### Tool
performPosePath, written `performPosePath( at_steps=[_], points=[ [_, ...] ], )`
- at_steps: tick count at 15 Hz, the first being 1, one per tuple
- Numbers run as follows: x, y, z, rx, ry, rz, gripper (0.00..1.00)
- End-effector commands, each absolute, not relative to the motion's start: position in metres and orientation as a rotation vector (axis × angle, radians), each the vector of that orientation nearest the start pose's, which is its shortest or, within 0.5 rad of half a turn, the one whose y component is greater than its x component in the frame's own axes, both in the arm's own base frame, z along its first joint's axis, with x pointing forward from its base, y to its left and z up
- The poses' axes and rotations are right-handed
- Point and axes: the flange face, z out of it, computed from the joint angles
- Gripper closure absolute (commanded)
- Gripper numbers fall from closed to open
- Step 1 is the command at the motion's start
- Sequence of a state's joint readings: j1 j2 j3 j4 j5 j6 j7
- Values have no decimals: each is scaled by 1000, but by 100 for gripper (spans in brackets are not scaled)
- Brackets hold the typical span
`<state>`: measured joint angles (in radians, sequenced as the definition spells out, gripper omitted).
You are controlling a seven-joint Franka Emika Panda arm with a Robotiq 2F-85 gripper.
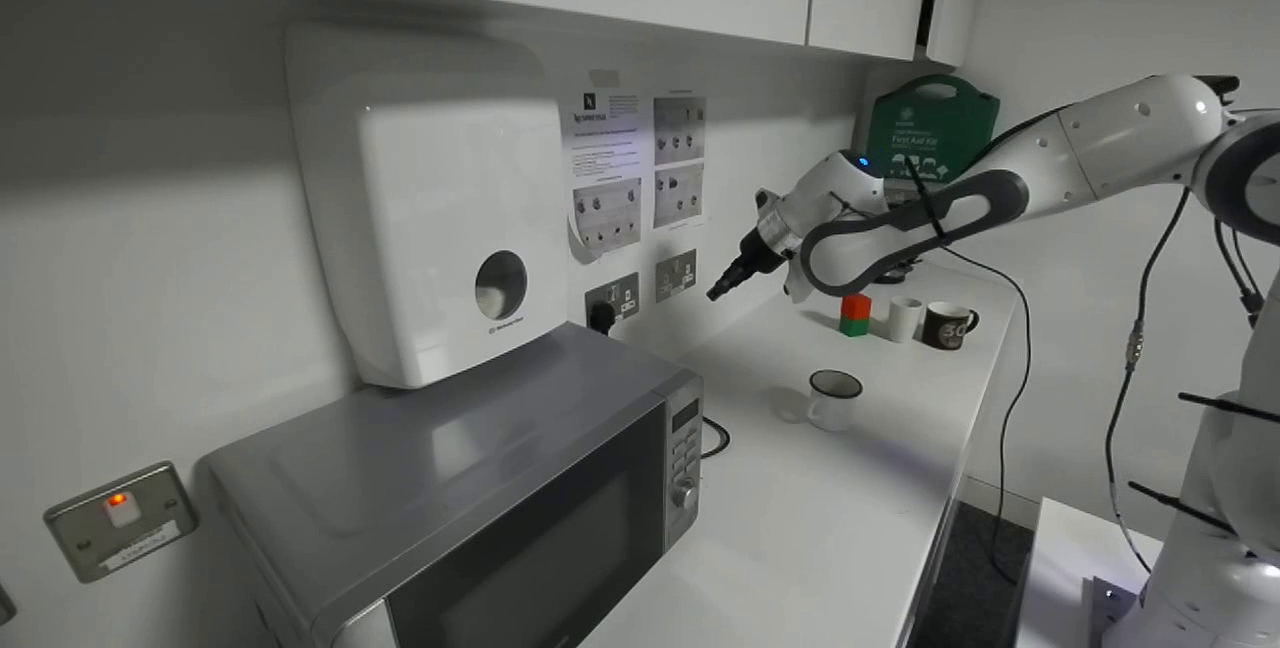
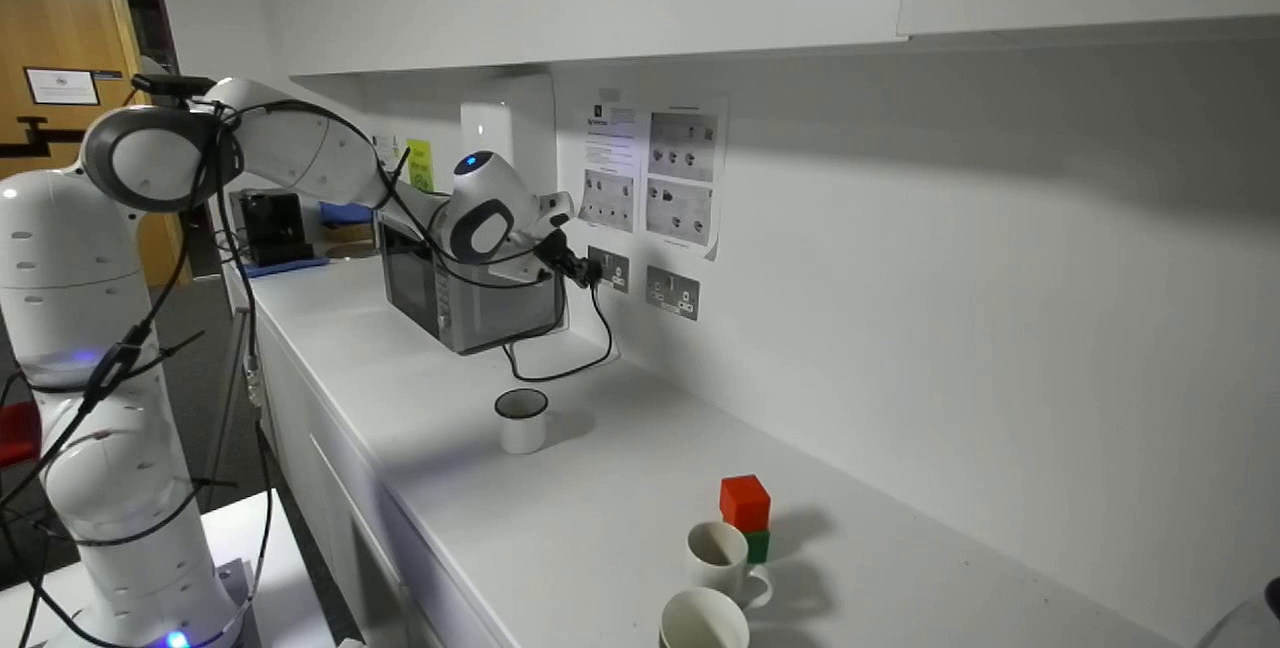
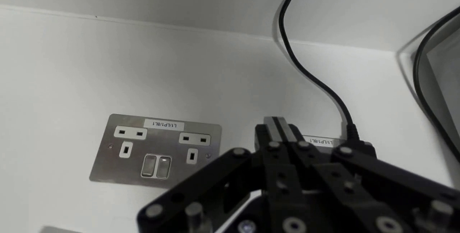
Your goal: Flip the switches of the socket on the right
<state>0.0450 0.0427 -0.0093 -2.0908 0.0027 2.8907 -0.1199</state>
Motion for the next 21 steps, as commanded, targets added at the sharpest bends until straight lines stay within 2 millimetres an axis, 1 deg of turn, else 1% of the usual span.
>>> performPosePath(
  at_steps=[1,4,8,11,15,17,21],
  points=[
    [628,16,489,-2922,-289,-1293,100],
    [643,14,480,-2921,-316,-1316,100],
    [657,6,473,-2929,-313,-1328,100],
    [662,-7,474,-2940,-299,-1345,100],
    [661,-28,481,-2947,-246,-1376,100],
    [663,-37,485,-2953,-224,-1390,100],
    [671,-43,490,-2956,-220,-1409,100]
  ],
)
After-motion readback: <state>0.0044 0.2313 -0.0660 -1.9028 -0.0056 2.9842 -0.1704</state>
